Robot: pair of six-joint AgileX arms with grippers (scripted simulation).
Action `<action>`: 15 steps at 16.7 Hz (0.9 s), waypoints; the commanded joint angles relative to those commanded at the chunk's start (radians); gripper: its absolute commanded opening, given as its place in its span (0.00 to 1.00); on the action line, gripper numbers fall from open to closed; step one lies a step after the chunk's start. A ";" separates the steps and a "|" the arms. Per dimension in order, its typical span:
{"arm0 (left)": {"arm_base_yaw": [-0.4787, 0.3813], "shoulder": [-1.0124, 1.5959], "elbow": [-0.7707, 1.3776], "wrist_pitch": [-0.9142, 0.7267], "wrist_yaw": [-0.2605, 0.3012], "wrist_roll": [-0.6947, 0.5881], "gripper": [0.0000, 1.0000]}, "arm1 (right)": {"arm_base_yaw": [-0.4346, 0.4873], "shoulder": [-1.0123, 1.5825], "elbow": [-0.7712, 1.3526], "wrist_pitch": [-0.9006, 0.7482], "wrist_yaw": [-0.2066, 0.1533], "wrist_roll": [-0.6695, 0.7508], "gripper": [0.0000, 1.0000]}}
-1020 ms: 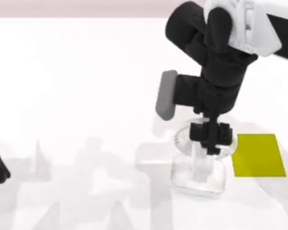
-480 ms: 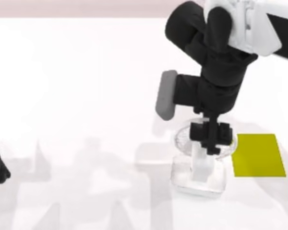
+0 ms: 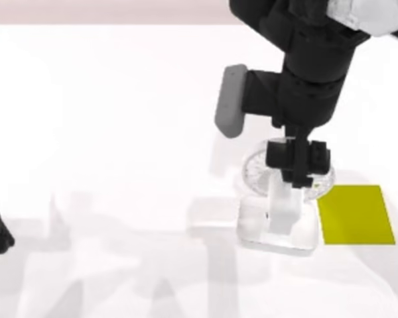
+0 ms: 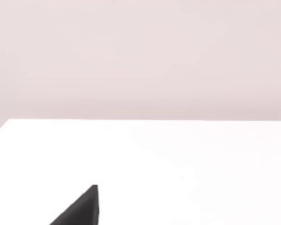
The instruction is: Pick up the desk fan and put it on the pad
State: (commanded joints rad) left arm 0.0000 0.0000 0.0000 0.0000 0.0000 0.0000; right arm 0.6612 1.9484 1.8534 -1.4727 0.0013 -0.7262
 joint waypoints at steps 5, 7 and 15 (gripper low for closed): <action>0.000 0.000 0.000 0.000 0.000 0.000 1.00 | -0.005 -0.001 0.000 0.000 0.000 0.002 0.00; 0.000 0.000 0.000 0.000 0.000 0.000 1.00 | -0.005 0.003 -0.007 -0.001 0.003 0.029 0.00; 0.000 0.000 0.000 0.000 0.000 0.000 1.00 | -0.048 0.015 -0.072 0.015 0.036 0.505 0.00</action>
State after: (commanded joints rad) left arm 0.0000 0.0000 0.0000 0.0000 0.0000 0.0000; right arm 0.6130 1.9639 1.7817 -1.4582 0.0371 -0.2213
